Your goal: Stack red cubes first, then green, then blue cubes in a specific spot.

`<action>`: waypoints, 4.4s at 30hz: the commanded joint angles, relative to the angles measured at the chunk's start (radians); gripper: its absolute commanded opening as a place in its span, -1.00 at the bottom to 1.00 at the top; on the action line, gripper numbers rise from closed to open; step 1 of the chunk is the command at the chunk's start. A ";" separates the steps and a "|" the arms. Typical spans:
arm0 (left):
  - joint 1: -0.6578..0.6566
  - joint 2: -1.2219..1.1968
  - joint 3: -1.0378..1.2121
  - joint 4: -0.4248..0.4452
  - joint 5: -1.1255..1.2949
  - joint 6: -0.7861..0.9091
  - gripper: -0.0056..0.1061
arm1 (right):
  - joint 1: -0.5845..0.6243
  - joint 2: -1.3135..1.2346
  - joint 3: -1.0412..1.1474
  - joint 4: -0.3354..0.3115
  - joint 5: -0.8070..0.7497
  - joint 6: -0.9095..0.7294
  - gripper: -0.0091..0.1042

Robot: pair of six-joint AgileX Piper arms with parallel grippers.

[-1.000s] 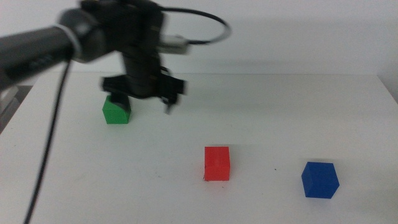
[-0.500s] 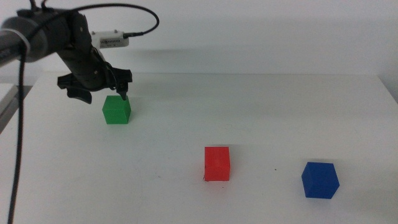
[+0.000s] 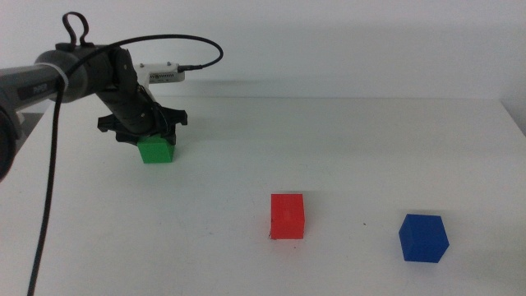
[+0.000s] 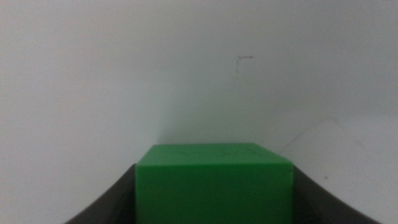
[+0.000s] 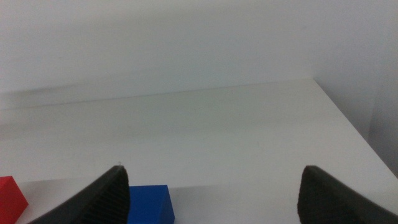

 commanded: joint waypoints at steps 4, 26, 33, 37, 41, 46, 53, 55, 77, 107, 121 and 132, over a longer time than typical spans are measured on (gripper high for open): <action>-0.047 -0.133 0.048 0.033 0.040 -0.159 -0.58 | -0.004 -0.005 0.004 -0.014 -0.012 -0.007 0.65; -0.678 -0.308 0.244 0.381 0.051 -0.869 -0.78 | -0.004 -0.005 0.004 -0.014 -0.012 -0.007 0.65; -0.678 -0.289 0.242 0.349 0.024 -0.869 -0.78 | -0.004 -0.005 0.004 -0.014 -0.012 -0.007 0.65; -0.678 -0.288 0.234 0.321 0.019 -0.869 -0.78 | -0.004 -0.005 0.004 -0.014 -0.012 -0.007 0.65; -0.685 -0.287 0.201 0.325 0.059 -0.869 -0.78 | -0.004 -0.005 0.004 -0.014 -0.012 -0.007 0.65; -0.688 -0.283 0.173 0.335 0.100 -0.869 -0.78 | -0.004 -0.005 0.004 -0.014 -0.012 -0.007 0.65; -0.686 -0.242 0.173 0.349 0.123 -0.869 -0.78 | -0.004 -0.005 0.004 -0.014 -0.012 -0.007 0.65; -0.686 -0.229 0.173 0.349 0.121 -0.869 -0.78 | -0.004 -0.005 0.004 -0.014 -0.012 -0.007 0.65; -0.686 -0.807 0.182 0.229 0.297 -0.116 0.78 | -0.004 -0.005 0.004 -0.014 -0.012 -0.007 0.65; -0.671 -1.417 0.494 0.071 0.276 0.004 0.78 | -0.004 0.074 -0.088 -0.034 0.013 0.095 0.65; -0.671 -1.417 0.494 0.079 0.274 0.004 0.78 | -0.004 1.029 -0.798 0.040 0.418 0.100 0.65; -0.671 -1.419 0.494 0.086 0.270 0.004 0.78 | 0.095 1.448 -0.979 0.051 0.586 0.037 0.65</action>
